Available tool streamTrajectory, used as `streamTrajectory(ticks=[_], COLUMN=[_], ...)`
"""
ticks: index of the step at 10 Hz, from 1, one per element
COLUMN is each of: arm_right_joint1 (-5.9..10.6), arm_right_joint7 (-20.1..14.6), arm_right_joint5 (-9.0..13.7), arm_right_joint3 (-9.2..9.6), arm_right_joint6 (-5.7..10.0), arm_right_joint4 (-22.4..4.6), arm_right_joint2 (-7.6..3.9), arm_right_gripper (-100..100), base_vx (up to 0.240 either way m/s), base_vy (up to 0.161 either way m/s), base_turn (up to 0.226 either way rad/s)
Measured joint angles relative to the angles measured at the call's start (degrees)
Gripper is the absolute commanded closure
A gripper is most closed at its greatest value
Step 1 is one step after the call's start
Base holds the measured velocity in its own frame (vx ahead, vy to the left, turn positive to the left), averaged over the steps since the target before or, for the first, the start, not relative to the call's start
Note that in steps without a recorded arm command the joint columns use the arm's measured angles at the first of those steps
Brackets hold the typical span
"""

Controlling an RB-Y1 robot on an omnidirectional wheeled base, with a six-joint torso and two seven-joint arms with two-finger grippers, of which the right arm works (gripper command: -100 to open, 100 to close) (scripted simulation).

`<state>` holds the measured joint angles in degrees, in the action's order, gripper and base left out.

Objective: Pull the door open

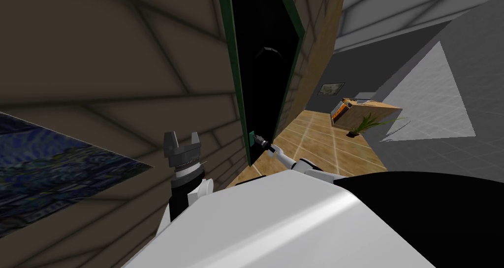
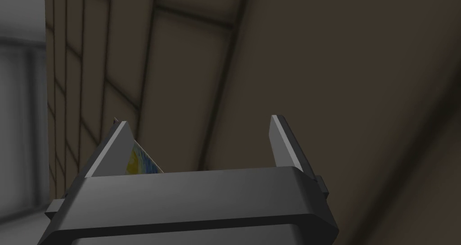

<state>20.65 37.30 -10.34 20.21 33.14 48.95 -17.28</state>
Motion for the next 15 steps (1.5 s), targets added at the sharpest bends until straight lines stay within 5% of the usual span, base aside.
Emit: streamTrajectory(ticks=[15], arm_right_joint1=[-0.66], arm_right_joint7=[-21.2], arm_right_joint5=[11.9], arm_right_joint3=[-2.89], arm_right_joint6=[-1.29], arm_right_joint4=[-0.2], arm_right_joint2=[-0.65], arm_right_gripper=[100], base_vx=[-0.051], base_vy=[-0.057], base_turn=[0.125])
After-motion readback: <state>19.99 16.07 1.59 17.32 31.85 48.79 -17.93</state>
